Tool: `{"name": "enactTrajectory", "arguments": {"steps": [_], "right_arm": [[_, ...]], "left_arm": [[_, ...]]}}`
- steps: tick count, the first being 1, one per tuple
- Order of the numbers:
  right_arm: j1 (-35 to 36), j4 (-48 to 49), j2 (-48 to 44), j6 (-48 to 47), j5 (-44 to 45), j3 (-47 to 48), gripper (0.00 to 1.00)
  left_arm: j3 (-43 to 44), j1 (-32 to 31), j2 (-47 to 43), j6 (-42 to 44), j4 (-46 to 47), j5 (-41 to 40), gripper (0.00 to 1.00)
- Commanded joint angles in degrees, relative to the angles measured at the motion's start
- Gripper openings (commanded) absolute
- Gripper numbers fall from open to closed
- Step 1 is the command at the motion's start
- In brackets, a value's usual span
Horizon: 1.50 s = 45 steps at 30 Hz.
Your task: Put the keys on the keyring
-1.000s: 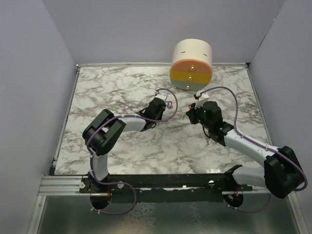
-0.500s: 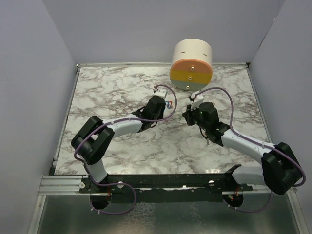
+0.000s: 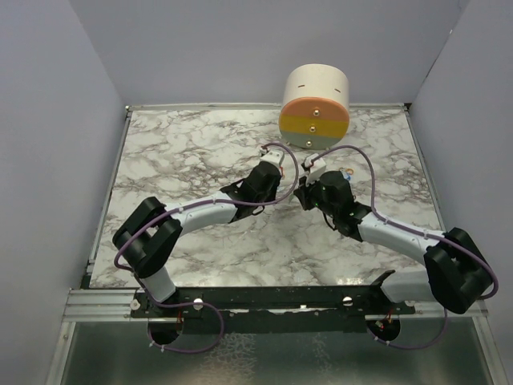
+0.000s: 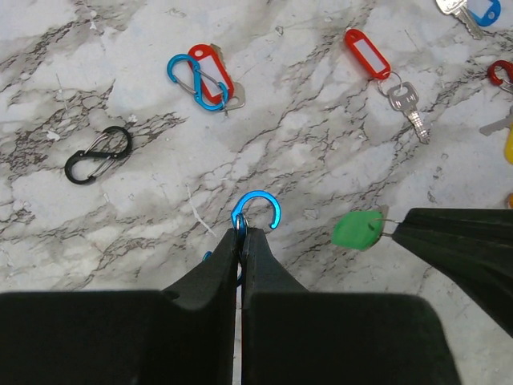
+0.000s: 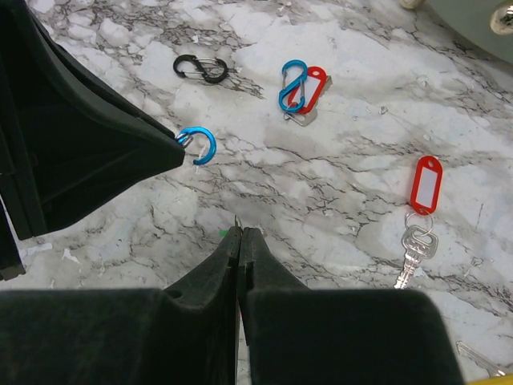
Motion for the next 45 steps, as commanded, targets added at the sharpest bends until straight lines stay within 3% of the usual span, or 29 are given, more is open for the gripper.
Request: {"name": "enactTrajectory", "arguments": {"steps": [1, 45], "right_arm": [[1.05, 2.69, 0.97, -1.24, -0.90, 1.19, 0.01], [2.96, 5.48, 2.47, -1.60, 0.20, 0.70, 0.01]], "left_arm": [[2.51, -1.19, -1.92, -0.93, -1.27, 0.79, 0.00], [3.83, -4.22, -2.19, -0.88, 0.14, 2.67, 0.00]]}}
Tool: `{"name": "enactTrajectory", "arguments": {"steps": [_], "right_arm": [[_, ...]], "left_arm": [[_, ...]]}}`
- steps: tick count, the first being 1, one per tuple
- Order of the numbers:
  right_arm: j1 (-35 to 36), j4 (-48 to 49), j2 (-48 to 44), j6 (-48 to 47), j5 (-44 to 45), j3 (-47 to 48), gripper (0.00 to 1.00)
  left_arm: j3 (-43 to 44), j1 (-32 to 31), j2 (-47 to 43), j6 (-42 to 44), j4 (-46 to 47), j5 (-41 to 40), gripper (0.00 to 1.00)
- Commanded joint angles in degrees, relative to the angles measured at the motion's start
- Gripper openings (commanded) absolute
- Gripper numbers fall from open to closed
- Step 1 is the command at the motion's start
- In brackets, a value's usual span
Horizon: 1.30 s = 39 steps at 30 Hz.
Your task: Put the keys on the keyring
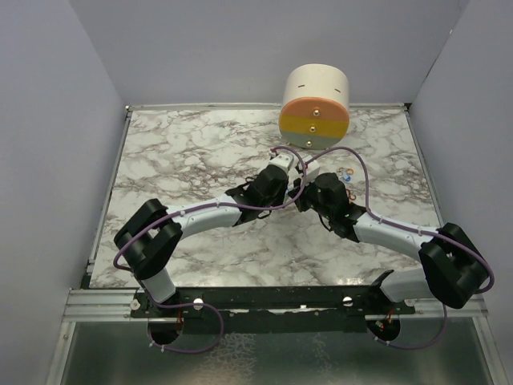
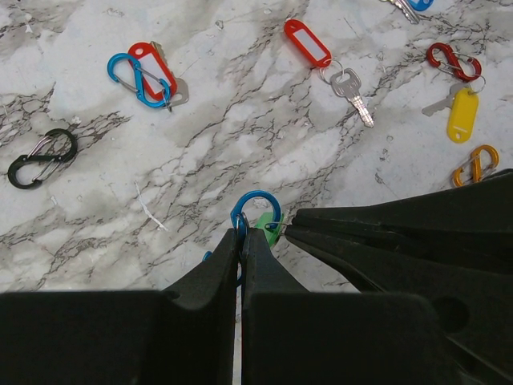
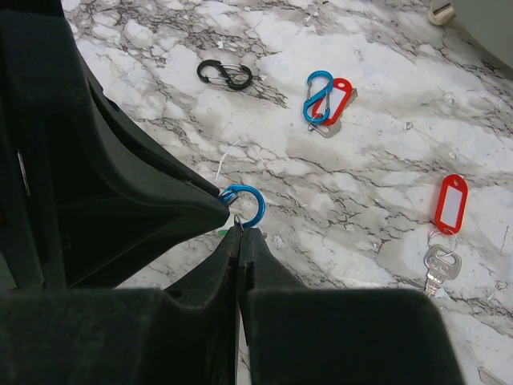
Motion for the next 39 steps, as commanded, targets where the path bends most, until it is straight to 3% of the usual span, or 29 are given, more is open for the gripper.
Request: {"name": "enactTrajectory", "arguments": {"steps": [1, 39], "right_arm": [[0.45, 2.27, 0.08, -0.64, 0.19, 0.73, 0.01], [0.46, 5.14, -4.75, -0.79, 7.66, -2.99, 0.01]], "left_arm": [[1.90, -0.41, -2.16, -0.11, 1.22, 1.25, 0.00], [2.51, -0.52, -3.40, 1.81, -1.32, 6.09, 0.00]]}}
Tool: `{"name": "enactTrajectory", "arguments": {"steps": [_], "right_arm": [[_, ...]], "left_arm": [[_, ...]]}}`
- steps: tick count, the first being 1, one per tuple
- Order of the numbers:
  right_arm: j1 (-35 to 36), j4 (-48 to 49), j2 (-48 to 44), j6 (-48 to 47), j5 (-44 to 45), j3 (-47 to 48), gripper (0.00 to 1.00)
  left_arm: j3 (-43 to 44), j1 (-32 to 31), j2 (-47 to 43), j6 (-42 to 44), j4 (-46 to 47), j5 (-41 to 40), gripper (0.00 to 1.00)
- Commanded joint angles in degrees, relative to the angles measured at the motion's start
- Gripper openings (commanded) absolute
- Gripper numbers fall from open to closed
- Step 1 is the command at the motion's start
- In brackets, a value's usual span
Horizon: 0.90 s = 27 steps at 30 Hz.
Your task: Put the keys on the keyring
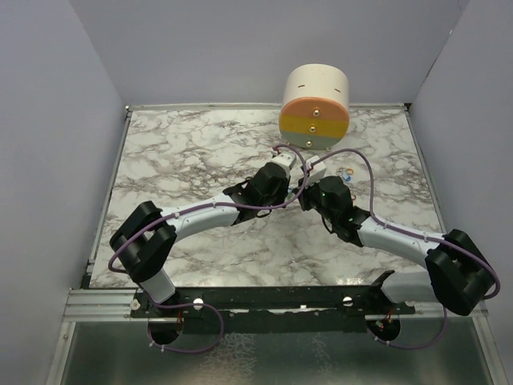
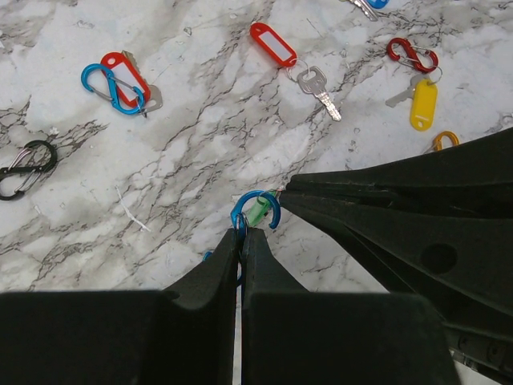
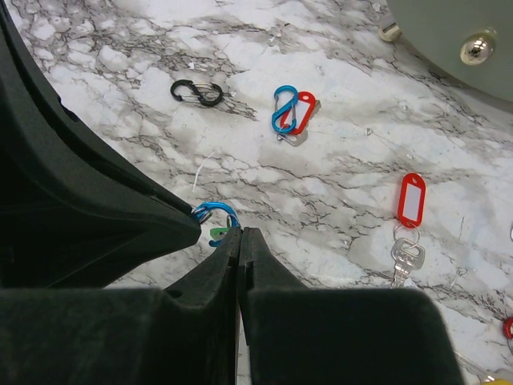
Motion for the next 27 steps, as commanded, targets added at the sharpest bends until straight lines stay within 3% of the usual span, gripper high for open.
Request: {"name": "enactTrajectory", "arguments": {"steps": [1, 5, 7, 13, 15, 22, 27], "right_arm": [[0.43, 3.12, -2.12, -0.53, 2.67, -1.07, 0.01], [0.39, 3.25, -2.66, -0.53, 3.32, -1.42, 0.01], [0.37, 3.32, -2.86, -0.45, 3.80, -1.48, 0.01], [0.44, 3.03, -3.71, 0.73, 7.10, -1.83, 0.01], [0.39, 2.98, -4.20, 1.00, 8.29, -2.12, 0.01], [0.42, 2.48, -5.35, 1.21, 9.80, -2.49, 0.01], [0.44, 2.31, -4.84, 1.29, 9.79, -2.21, 0.01]], "left_arm": [[1.73, -0.37, -1.45, 0.59, 0.14, 2.35, 0.00], [1.86, -0.37, -1.32, 0.68, 0.15, 2.83, 0.00], [1.85, -0.44, -1.44, 0.75, -0.06, 2.92, 0.05], [0.81, -0.37, -2.71, 0.97, -0.17, 2.68, 0.50], [0.31, -0.31, -3.56, 0.92, -0.27, 1.78, 0.59], [-2.17, 0.54, -7.51, -0.95, -0.63, -3.95, 0.68], [-4.99, 1.70, -10.69, -2.99, -0.39, -9.74, 0.81]]}}
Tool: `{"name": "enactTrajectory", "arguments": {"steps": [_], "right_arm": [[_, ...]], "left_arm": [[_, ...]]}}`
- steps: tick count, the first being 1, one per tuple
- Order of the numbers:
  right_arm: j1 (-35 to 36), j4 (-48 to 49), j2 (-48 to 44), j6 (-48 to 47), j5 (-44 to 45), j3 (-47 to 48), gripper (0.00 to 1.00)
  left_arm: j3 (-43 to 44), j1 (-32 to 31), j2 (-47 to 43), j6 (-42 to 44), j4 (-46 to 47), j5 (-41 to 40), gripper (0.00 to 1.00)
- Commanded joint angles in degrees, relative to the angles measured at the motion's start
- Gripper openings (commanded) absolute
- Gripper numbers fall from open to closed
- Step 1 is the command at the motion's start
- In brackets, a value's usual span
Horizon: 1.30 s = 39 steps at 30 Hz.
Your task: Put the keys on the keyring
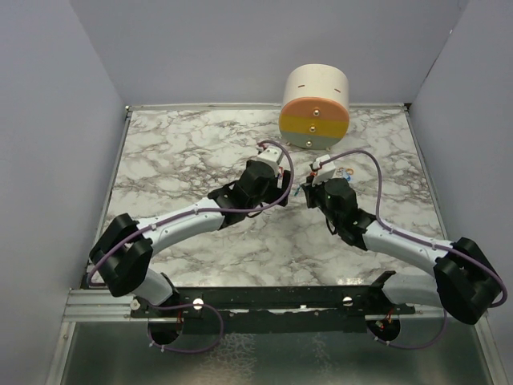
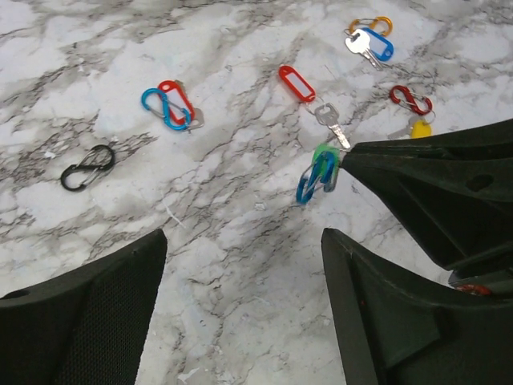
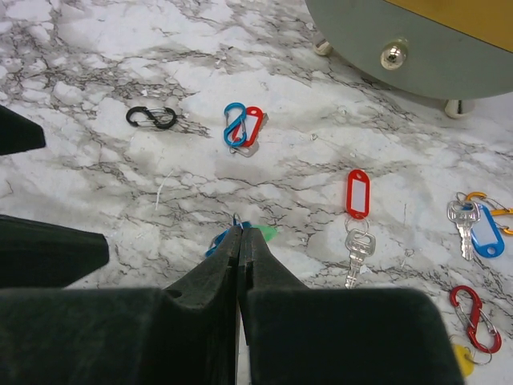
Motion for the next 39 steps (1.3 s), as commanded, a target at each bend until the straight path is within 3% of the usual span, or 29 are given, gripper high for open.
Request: {"name": "enactTrajectory", "arguments": {"steps": [1, 9, 29, 39], "right_arm": [[0.20, 1.54, -0.11, 0.80, 1.81, -0.14, 0.01], [0.17, -0.99, 7.13, 1.80, -0.37, 3.79, 0.01], [0.20, 4.08, 20.37, 3.41, -4.37, 8.89, 0.01], [0.16, 1.90, 21.06, 3.86, -6.19, 10.55, 0.03]], "left_arm": [[-2.86, 1.40, -3.56, -2.31, 0.08, -7.77, 0.83], [-5.27, 5.49, -3.04, -5.47, 0.90, -9.54, 0.92], [-7.10, 8.60, 1.19, -7.03, 3.75, -10.50, 0.93], [-7.91, 9.66, 0.81, -7.06, 3.92, -10.46, 0.93]]}}
